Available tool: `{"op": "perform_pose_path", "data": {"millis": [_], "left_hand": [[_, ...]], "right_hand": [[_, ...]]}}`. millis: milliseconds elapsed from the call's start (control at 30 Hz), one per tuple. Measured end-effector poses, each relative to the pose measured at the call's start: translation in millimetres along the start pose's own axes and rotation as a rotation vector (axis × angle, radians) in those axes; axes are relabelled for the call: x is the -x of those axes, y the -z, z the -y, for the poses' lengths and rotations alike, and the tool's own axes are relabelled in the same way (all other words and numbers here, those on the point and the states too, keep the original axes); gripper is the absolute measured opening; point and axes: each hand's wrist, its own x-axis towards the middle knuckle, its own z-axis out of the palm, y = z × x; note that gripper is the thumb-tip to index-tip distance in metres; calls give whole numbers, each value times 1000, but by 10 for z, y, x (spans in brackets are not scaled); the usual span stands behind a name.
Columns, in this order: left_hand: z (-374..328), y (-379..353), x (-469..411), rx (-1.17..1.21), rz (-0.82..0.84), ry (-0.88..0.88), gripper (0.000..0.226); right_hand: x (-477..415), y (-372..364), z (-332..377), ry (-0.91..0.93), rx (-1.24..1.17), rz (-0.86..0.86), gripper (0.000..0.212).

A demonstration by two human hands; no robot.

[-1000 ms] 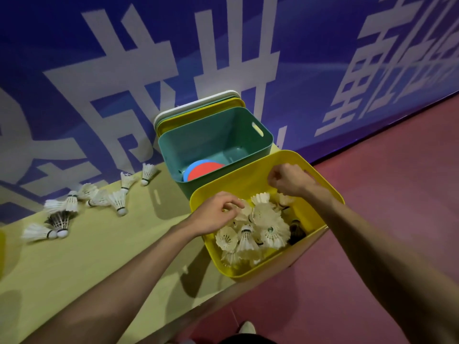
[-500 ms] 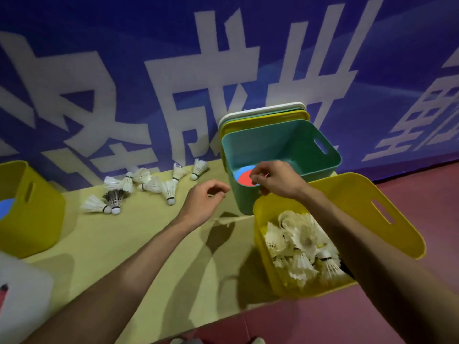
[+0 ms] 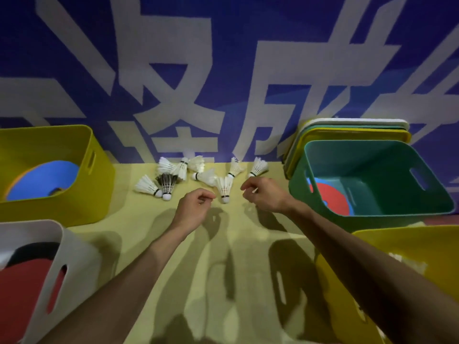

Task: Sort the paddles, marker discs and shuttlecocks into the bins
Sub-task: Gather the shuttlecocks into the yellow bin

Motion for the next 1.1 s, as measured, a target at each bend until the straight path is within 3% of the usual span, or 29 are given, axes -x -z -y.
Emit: {"op": "perform_pose_path", "data": {"millis": [233,433,633,800,967,1100], "left_hand": [[600,541,-615,48,-210,177,27],[997,927,-978,-29,-366,209,29],[1255,1026,-1122,-7,-308,268,46],[1290,933,-1147,-1,-321,304,48],[1357,795,-938,-66,-315,333,31],[1342,700,-720,-78,-354,320,21]], "right_hand": [[-734,-540,239,-45,75,52,42],[-1167,-849,235,-90,154,43,49],[-1390,-952,163,-204,221,139,77],[-1416,-1038,163,-232,379,96,62],[-1284,-1034,103,-171,532,-10,35],[-1119,-957,47,-179,465,-67,26]]}}
